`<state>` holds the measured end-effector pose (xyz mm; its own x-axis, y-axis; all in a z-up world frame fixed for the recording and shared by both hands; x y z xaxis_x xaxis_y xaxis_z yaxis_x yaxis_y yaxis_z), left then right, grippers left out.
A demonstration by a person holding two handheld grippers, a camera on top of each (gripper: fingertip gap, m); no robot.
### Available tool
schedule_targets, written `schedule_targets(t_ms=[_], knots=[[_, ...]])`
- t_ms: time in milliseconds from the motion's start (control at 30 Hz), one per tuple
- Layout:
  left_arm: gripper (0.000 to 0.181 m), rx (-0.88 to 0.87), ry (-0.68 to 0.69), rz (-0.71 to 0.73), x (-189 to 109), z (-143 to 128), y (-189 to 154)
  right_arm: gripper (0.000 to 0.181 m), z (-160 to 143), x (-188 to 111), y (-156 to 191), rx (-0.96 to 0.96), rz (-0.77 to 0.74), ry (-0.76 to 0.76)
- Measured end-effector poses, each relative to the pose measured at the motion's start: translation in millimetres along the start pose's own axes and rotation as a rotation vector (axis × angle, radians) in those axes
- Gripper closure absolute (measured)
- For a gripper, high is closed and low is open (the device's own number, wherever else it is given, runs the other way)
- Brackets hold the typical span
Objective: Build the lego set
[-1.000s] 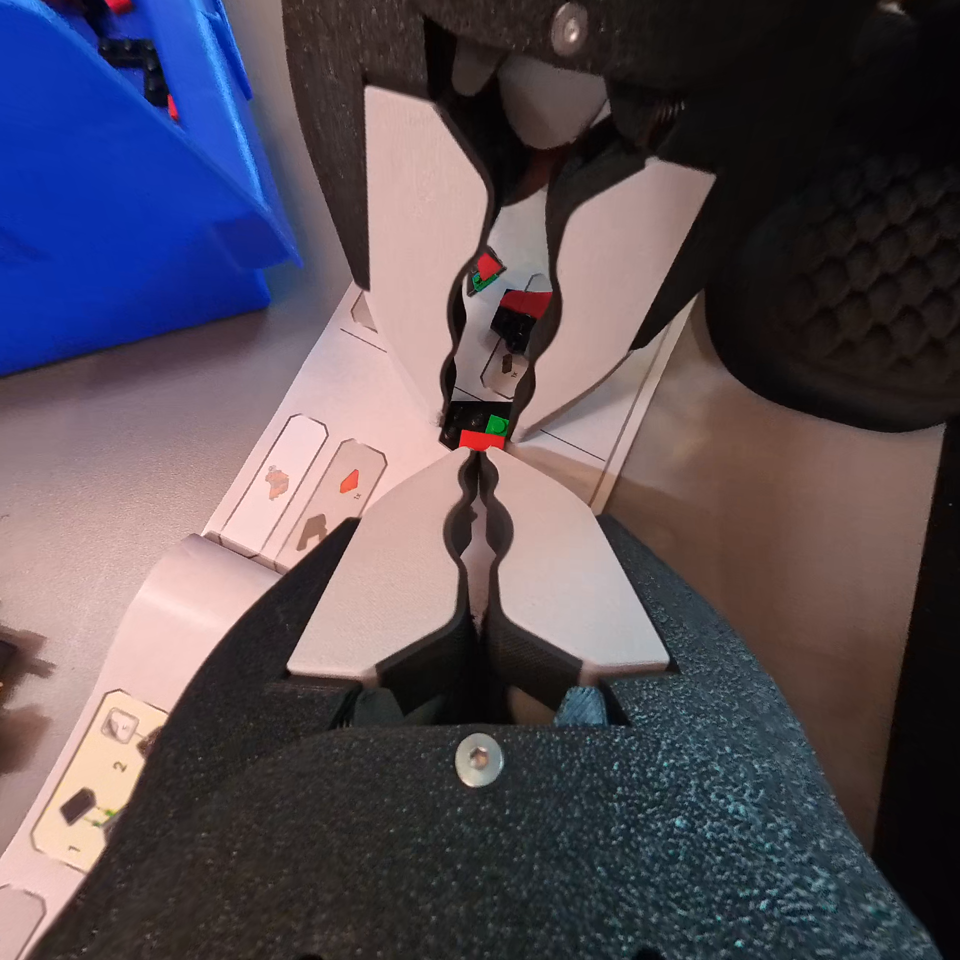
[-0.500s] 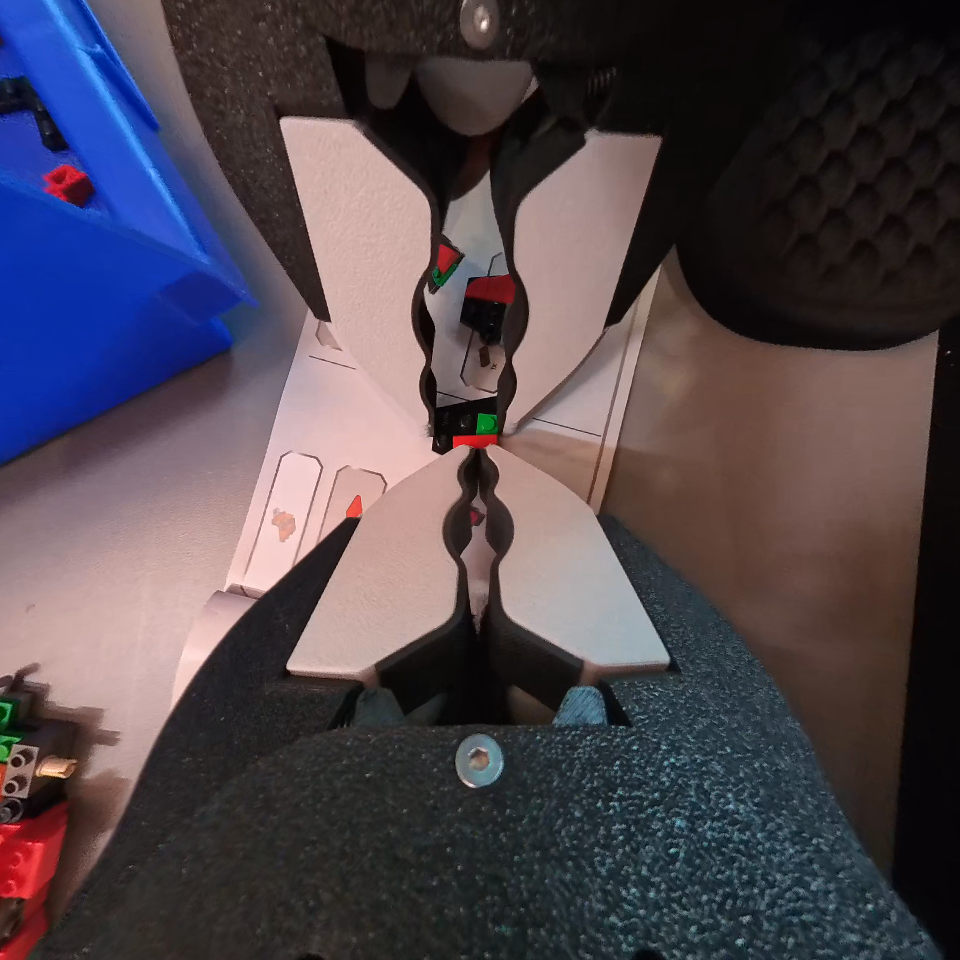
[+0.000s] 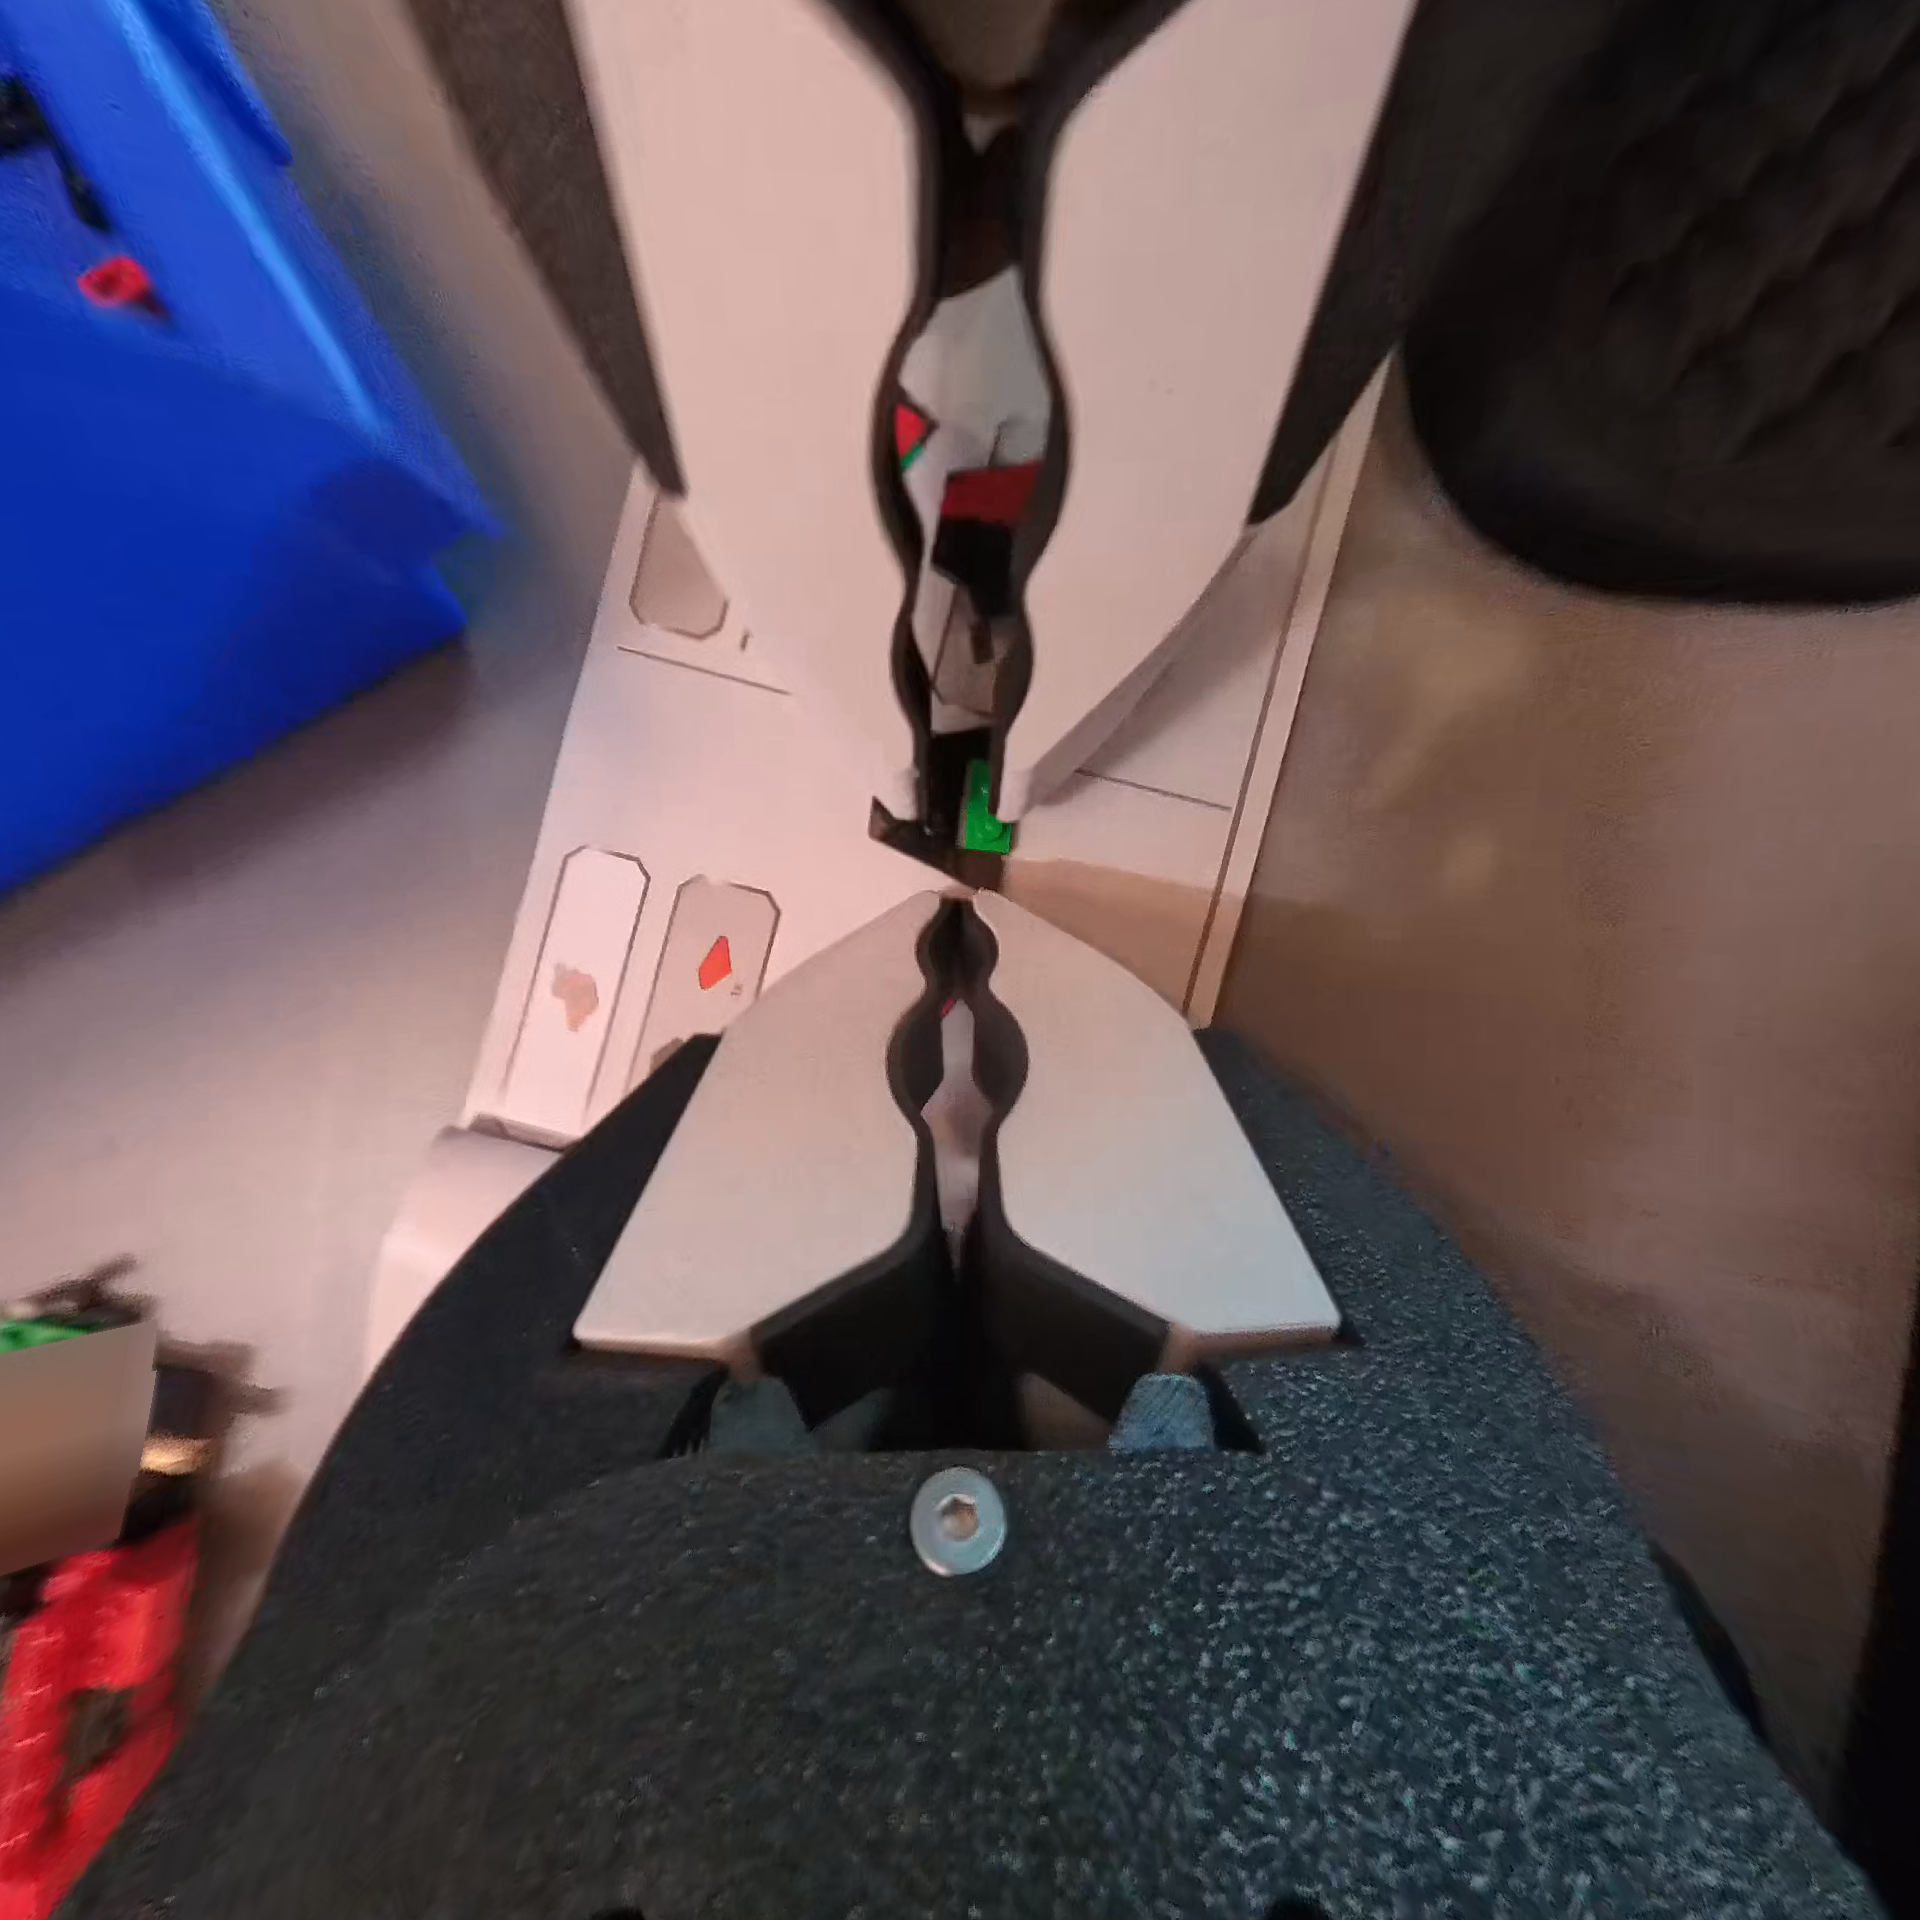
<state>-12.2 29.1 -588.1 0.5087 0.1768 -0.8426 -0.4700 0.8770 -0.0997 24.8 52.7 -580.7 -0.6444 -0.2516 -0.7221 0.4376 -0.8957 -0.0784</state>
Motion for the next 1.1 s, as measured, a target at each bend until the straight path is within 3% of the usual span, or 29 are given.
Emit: schedule_targets(t_ms=[133, 200, 367, 433, 600, 767, 900, 1100], knots=[[0.181, -0.007, 0.042, 0.031, 1.1, 4.2, 3.3, 0.169, -0.9, -4.7, -2.4, 0.038, -0.007, -0.018], [0.181, -0.049, -0.011, 0.043, -5.9, 5.1, 3.8, 0.167, 4.6, -19.0, -3.4, 0.078, -0.012, -0.067], [0.181, -0.142, -0.027, 0.057, -6.3, -0.4, 3.2, 0.164, -15.1, -41.2, 11.0, 0.063, 0.004, 0.118], [0.173, -0.149, -0.024, 0.008, -0.9, 0.7, -3.1, 0.164, -25.6, -38.7, 11.4, 0.068, -0.023, 0.169], [0.167, -0.182, -0.052, -0.021, 0.5, 3.5, -6.5, 0.14, -13.4, -21.1, 3.0, 0.097, -0.101, 0.119], [0.167, -0.189, -0.07, -0.049, 1.2, 5.1, -12.8, 0.141, -10.9, -1.3, -1.4, 0.068, -0.083, 0.141], [0.168, -0.203, -0.09, -0.079, 1.3, 4.9, -17.6, 0.155, -7.8, 2.2, -1.9, 0.051, -0.053, 0.116], [0.17, -0.217, -0.082, -0.152, -1.2, -0.1, -31.2, 0.157, -5.3, 4.0, 3.7, -0.035, 0.029, 0.097]])
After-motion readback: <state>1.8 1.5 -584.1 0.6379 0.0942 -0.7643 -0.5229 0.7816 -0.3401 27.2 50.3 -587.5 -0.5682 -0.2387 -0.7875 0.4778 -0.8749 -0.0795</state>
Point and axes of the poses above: each gripper's, where its closed fingertips meet, x out along the fingers, z out of its top, y = z × x across the jaws, the point moved 3 cm from there along -x, back along the fingers, and after that the axes turned 6 degrees about -z, right-handed, at the moved point
